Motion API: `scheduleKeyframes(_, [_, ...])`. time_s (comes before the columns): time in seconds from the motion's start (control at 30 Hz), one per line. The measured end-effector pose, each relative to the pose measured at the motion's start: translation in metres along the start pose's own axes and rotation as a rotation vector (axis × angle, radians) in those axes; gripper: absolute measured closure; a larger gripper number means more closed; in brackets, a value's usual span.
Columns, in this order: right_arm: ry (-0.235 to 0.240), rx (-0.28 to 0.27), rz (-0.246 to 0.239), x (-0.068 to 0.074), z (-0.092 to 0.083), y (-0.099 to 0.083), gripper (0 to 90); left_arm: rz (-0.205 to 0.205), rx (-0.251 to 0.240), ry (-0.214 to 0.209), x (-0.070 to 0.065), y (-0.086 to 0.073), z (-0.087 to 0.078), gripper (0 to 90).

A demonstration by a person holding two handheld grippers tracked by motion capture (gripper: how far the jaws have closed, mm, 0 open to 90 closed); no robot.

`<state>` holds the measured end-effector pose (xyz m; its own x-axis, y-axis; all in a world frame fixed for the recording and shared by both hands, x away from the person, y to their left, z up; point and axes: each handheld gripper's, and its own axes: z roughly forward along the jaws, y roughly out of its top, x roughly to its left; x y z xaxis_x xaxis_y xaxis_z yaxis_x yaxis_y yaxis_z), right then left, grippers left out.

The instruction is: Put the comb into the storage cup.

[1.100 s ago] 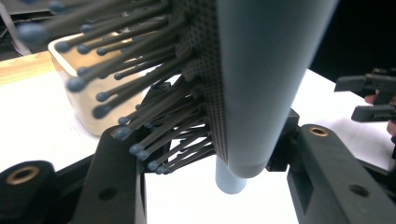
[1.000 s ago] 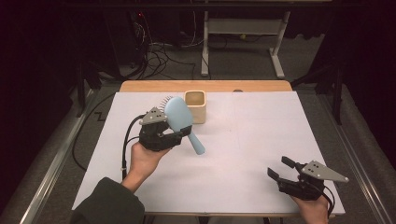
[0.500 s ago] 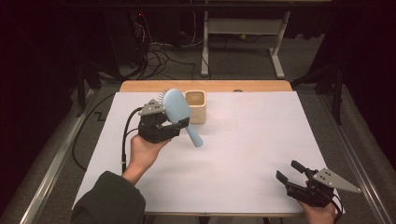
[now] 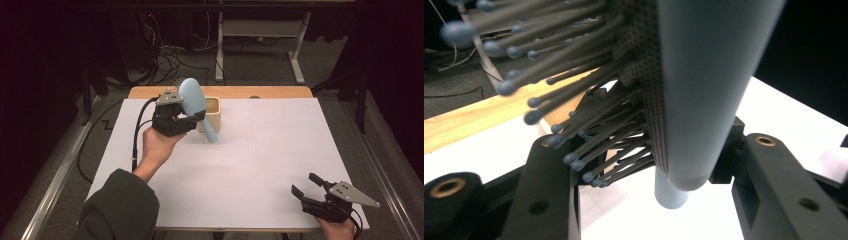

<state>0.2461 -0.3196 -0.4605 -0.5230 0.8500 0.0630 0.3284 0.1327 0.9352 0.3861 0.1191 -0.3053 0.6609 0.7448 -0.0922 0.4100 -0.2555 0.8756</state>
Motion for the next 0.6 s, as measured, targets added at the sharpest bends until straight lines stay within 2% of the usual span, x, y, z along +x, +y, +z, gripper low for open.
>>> scheduleKeyframes(0.23, [-0.004,0.002,0.005,0.0,0.0,0.0,22.3,-0.003,0.002,0.018,0.005,0.017,0.006,53.8])
scheduleKeyframes(0.6, [0.001,0.005,0.008,-0.001,0.001,0.0,22.0,-0.02,0.017,0.051,0.014,0.03,0.019,53.8])
